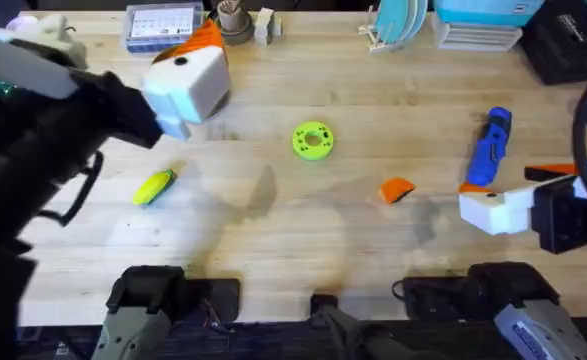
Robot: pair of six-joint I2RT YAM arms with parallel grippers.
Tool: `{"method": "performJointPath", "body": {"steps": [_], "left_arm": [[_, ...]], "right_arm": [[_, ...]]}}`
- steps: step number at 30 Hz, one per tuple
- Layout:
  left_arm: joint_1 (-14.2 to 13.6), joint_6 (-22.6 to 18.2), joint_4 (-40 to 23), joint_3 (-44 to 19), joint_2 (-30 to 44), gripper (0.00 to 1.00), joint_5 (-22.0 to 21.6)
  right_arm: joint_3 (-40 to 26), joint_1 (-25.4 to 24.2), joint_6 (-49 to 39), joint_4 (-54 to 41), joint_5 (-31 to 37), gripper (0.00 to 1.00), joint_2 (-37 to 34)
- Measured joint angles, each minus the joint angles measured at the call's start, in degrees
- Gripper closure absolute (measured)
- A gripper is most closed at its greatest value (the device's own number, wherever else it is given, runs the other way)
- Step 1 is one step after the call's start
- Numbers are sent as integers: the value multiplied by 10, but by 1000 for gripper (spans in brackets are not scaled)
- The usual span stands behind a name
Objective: Pick up the gripper from the table and insert it into the empty holder that is missing its gripper. Then pick up a screw, insert it into the mounting hole, and use the screwdriver to tighten it. Finally, clean up the table by picking up the vegetable and placing it into the bucket.
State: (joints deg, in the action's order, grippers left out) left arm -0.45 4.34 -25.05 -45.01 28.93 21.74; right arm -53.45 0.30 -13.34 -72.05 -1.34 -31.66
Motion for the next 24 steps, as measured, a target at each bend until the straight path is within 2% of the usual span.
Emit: {"method": "performJointPath", "body": {"steps": [5, 11, 17, 24], "left_arm": [[-7, 0, 93, 83, 0, 8, 6], [-44, 6, 184, 174, -7, 6, 10], [-71, 9, 226, 252, -56, 7, 12], [-88, 9, 232, 317, -135, 7, 12]], "right_arm": [[0, 0, 0, 0, 0, 7, 0], [0, 0, 0, 0, 0, 7, 0], [0, 0, 0, 0, 0, 7, 0], [0, 0, 0, 0, 0, 9, 0]]}}
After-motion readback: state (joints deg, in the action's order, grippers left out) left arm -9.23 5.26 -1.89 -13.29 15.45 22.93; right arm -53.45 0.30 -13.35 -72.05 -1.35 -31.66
